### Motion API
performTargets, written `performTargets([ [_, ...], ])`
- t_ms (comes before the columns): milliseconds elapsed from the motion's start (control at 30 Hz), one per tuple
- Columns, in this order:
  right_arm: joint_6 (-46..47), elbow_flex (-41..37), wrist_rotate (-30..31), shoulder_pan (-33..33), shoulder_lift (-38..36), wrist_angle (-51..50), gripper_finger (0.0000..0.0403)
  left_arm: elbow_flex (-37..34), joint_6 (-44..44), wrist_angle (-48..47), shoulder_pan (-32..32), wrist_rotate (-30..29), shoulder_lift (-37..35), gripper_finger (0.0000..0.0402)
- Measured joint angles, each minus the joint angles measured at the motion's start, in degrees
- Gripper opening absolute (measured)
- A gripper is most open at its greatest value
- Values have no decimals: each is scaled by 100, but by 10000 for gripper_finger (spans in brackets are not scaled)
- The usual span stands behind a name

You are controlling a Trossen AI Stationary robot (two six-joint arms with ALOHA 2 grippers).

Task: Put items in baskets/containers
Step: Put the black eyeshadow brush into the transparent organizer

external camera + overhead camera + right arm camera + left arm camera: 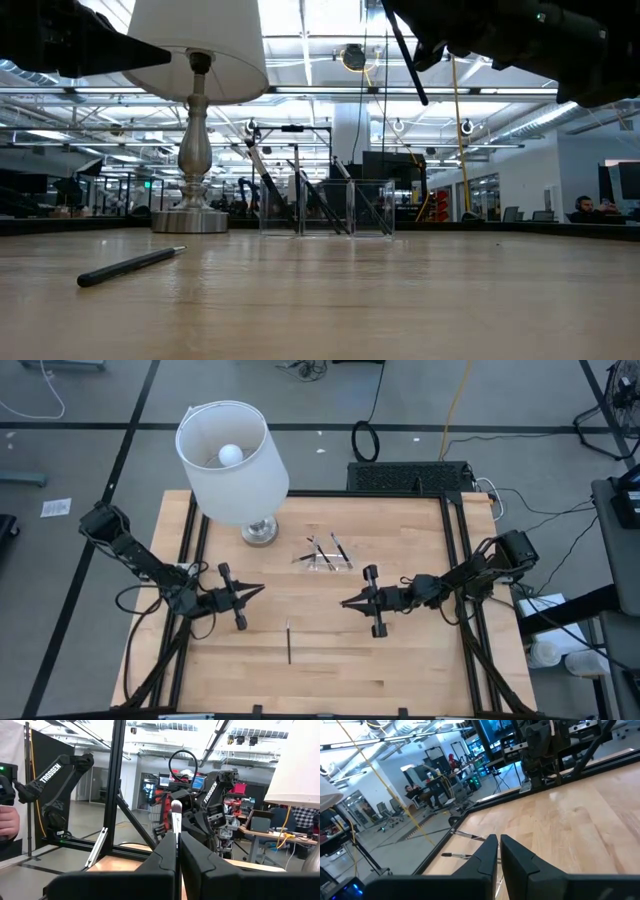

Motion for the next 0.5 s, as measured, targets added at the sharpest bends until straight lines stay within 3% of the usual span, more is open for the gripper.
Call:
performTargets([
  [333,322,170,-19,6,-2,219,0,0,-50,-1,1,10,0,31],
  [500,215,701,-599,17,-2,225,0,0,-50,-1,1,9,0,31],
])
